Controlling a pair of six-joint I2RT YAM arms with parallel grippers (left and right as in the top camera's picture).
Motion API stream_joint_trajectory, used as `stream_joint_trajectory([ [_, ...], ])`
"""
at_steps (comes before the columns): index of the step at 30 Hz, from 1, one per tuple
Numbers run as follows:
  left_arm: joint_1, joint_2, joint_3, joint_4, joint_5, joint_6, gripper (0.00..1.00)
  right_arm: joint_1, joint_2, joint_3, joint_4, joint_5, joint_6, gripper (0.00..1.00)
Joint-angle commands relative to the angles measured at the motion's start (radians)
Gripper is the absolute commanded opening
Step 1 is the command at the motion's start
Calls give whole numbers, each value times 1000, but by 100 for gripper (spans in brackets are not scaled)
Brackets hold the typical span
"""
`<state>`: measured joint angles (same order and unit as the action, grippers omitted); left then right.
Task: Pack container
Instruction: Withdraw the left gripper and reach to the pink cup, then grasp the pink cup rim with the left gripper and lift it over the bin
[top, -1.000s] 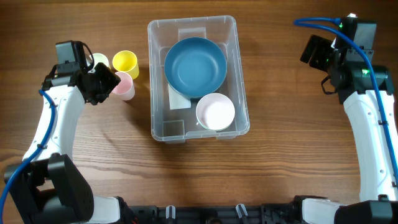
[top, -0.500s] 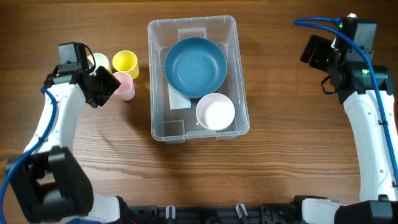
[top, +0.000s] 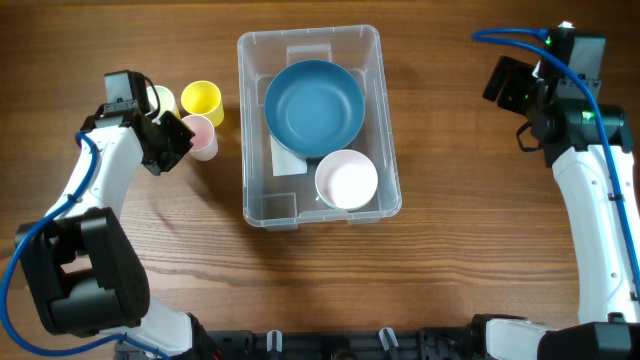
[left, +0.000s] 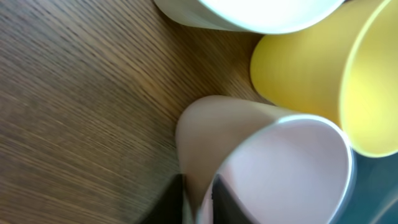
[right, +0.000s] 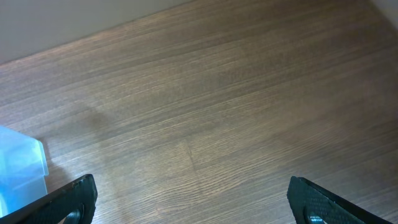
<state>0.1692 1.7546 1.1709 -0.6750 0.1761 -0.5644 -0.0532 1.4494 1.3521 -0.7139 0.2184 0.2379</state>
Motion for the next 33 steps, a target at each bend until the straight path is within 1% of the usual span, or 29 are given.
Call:
stream_joint_trajectory([
  [1,-2,9,11,-2,-39,11,4,1,6,9,2,13,13,100],
  [5,-2,4,11,-37,-39,11,4,1,6,9,2,13,12,100],
  [7,-2,-14,11,-81,-39,14,4,1,6,9,2,14,12,100],
  [8,-2,-42,11,-127,-39,34,4,1,6,9,2,13,12,100],
  [12,-3,-122,11,-211,-39,34,4,1,6,9,2,14,12,99],
  [15,-6,-234,11,-244,-39,47,4,1,6,9,2,13,12,100],
  [21,-33,-478,11,-216,-21,61,4,1,6,9,2,13,12,100],
  [24,-100,-599,11,-201,-20,64,4,1,6,9,2,13,12,100],
  [27,-198,-658,11,-200,-21,89,4,1,6,9,2,13,12,100],
  [33,-420,-635,11,-201,-48,95,4,1,6,9,2,13,12,100],
])
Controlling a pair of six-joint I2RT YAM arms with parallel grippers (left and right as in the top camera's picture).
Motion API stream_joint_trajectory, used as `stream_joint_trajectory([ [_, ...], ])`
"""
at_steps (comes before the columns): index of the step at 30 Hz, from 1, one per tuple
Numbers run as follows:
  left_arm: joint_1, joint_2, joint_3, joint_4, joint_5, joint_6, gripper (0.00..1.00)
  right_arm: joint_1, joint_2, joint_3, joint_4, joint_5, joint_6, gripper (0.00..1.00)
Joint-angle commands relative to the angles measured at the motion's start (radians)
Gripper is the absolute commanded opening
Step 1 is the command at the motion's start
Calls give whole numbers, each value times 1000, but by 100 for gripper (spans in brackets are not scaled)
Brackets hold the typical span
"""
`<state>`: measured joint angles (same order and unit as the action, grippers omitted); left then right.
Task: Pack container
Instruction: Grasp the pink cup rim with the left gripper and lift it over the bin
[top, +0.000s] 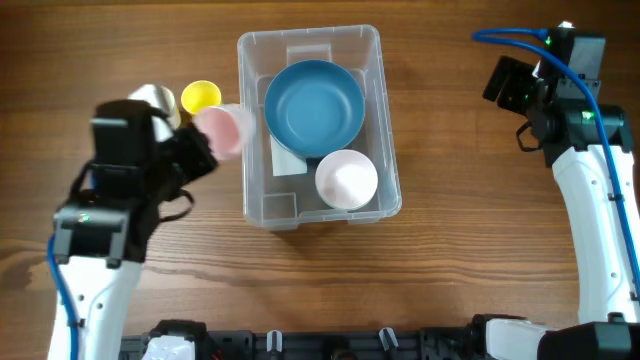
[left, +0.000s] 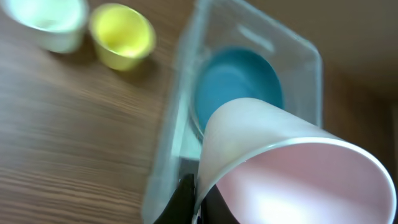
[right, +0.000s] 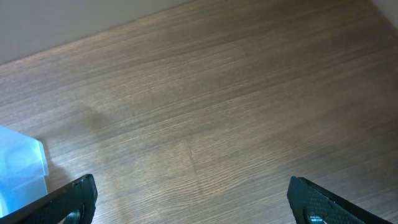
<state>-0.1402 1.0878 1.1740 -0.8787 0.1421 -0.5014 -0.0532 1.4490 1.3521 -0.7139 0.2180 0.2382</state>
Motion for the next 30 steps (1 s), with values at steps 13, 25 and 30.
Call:
stream_joint_trajectory([
  [13,-347,283,8,-106,-134,-54,4,1,7,9,2,14,11,100],
  [25,-347,393,8,-123,-163,-91,4,1,7,9,2,14,12,100],
  [30,-347,412,8,-119,-163,-90,7,1,7,9,2,14,12,100],
])
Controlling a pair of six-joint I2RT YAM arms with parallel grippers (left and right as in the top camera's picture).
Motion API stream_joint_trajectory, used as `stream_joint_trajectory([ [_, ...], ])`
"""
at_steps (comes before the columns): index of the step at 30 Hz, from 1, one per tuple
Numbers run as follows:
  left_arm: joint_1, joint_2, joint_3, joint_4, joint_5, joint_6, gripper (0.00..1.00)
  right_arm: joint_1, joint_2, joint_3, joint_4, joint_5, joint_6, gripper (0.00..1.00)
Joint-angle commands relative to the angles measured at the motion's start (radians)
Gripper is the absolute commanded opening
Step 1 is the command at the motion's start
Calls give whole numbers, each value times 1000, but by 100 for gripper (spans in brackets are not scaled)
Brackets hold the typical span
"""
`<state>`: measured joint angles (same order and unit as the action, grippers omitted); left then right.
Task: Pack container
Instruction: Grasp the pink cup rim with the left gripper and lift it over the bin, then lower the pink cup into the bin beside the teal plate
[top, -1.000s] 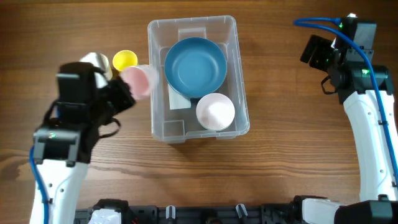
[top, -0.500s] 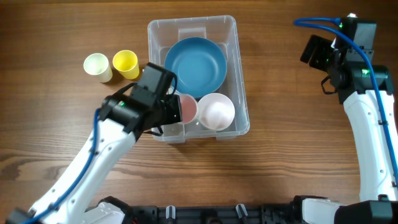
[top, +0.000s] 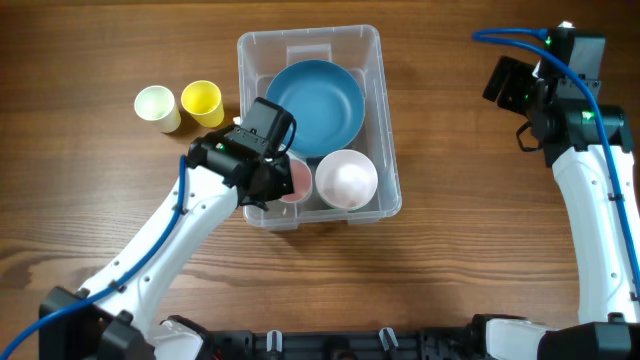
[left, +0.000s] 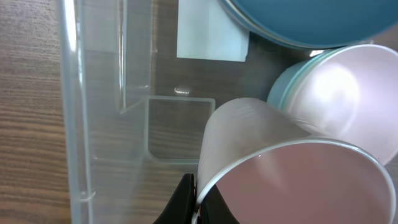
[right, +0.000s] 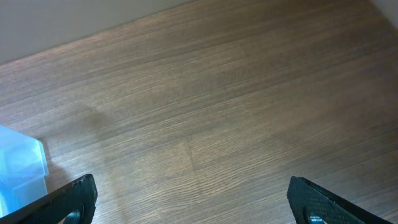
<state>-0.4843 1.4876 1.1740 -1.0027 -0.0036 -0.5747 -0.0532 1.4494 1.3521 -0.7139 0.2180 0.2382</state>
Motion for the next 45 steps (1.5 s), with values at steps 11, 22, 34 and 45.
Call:
stream_joint_trajectory([
  [11,-1,-5,39,56,-17,-16,21,1,6,9,2,14,12,100],
  [22,-1,-25,88,48,-92,-13,26,1,6,9,2,14,12,100],
  [34,0,-25,87,66,-122,24,29,1,6,9,2,14,11,100],
  [45,0,15,87,128,-122,241,36,1,6,9,2,14,11,100],
])
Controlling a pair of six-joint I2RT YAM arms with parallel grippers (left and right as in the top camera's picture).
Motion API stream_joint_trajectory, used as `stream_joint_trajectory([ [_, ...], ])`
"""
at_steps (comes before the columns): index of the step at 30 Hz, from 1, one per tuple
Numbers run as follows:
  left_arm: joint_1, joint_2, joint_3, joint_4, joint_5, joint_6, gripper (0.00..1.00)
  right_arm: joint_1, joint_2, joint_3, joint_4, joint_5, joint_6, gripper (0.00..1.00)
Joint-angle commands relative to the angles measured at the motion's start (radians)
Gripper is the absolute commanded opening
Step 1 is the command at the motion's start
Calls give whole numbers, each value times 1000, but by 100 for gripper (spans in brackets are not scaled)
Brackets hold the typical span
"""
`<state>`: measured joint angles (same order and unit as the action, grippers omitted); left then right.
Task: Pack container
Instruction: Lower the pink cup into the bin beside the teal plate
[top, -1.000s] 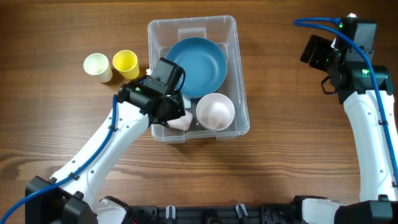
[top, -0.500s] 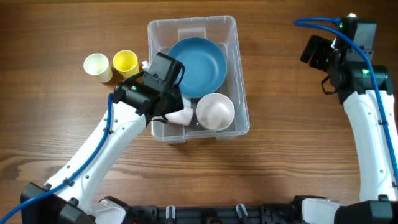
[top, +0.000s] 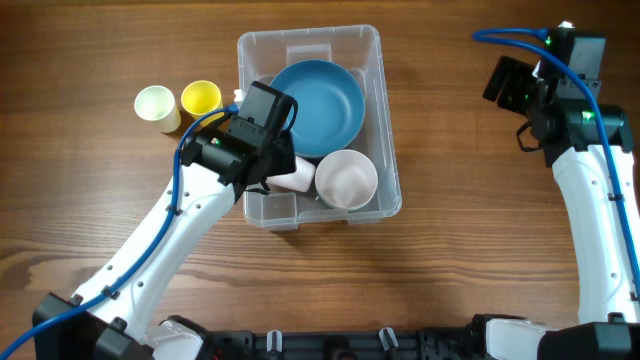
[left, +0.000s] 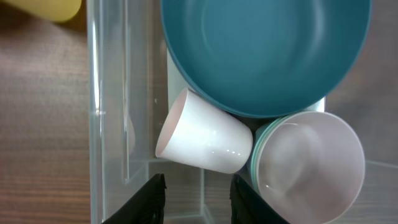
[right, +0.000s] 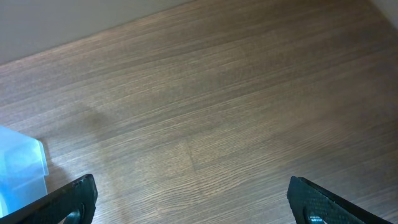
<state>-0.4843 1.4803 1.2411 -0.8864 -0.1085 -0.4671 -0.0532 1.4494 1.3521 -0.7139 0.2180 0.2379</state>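
Observation:
A clear plastic container (top: 390, 130) holds a blue bowl (top: 318, 100), a white-pink bowl (top: 347, 179) and a pale pink cup (left: 202, 135) lying on its side. My left gripper (left: 198, 198) hangs open just above the cup, its fingers (left: 152, 200) empty. On the table to the left stand a yellow cup (top: 200, 98) and a pale green cup (top: 155, 104). My right gripper (right: 194, 198) is open over bare wood at the far right.
A white label lies on the container floor under the blue bowl. The left arm (top: 190, 215) crosses the table's left half. The right arm (top: 590, 170) stands at the right edge.
My left gripper has opened and let go of the pink cup, which now lies on its side in the container. The gripper sits slightly higher. The right arm is unchanged.
My left gripper was shut on the pink cup's rim beside the yellow and green cups. Then it held the cup in the air near the container. Then it held it low inside the container by the white-pink bowl. Now the cup lies there, released.

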Motion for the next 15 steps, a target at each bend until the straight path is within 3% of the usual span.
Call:
stream_joint_trajectory([
  [1,0,32,20,16,-17,168,36,1,6,9,2,14,12,100],
  [7,0,84,20,54,-17,278,35,1,6,9,2,14,12,100],
  [15,26,159,20,103,-17,280,32,1,6,9,2,14,12,100],
])
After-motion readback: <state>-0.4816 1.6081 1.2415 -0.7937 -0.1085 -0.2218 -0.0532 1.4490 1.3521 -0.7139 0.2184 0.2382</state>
